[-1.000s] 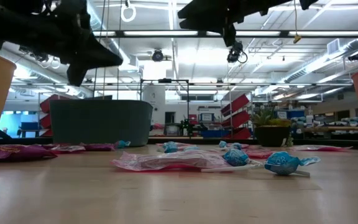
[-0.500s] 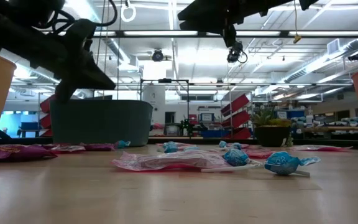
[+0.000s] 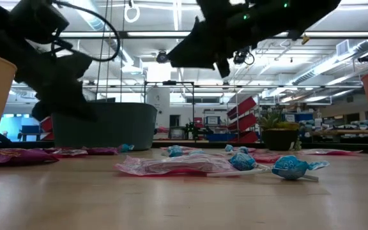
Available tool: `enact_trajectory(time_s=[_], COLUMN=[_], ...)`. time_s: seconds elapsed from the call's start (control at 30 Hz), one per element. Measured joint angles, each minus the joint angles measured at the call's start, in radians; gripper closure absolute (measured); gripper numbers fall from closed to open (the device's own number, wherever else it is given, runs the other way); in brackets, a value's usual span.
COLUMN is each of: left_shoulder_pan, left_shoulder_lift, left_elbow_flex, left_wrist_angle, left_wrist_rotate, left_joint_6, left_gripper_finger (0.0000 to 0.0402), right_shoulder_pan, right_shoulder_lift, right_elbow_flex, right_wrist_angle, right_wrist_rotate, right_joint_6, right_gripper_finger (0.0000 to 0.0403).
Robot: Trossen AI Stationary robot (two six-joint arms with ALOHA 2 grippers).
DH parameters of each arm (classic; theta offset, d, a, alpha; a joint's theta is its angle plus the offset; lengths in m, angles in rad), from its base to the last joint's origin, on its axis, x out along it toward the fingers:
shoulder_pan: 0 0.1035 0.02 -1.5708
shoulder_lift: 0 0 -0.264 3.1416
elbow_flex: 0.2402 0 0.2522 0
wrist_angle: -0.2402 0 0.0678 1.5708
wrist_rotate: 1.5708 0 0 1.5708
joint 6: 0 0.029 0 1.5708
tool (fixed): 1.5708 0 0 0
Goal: Sort candy
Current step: Put the purple candy into the orange bin
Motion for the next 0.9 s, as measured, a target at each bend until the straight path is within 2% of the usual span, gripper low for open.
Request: enact_trajectory(time_s=[0.27, 0.43, 0.8, 0.9], left_shoulder_pan=[0.038, 0.056, 0.059, 0.059], left_shoulder_lift=[0.000, 0.000, 0.000, 0.000], left_elbow_flex=[0.000, 0.000, 0.000, 0.000], left_wrist_angle=[-0.165, -0.169, -0.180, -0.179], left_wrist_rotate=[0.002, 0.002, -0.018, -0.018], left_joint_6=[-0.039, 0.016, 0.100, 0.103], left_gripper_finger=[0.0401, 0.0401, 0.0401, 0.0401], right_shoulder_pan=[-0.001, -0.018, -0.081, -0.110], right_shoulder_lift=[0.059, 0.085, 0.269, 0.311], right_elbow_flex=[0.019, 0.039, 0.174, 0.220], right_wrist_angle=[0.042, 0.045, 0.043, 0.044], right_wrist_rotate=[-0.002, -0.001, -0.006, -0.044], right_joint_6=[0.000, 0.038, 0.051, 0.046], right_gripper_finger=[0.0312, 0.0312, 0.0334, 0.0346])
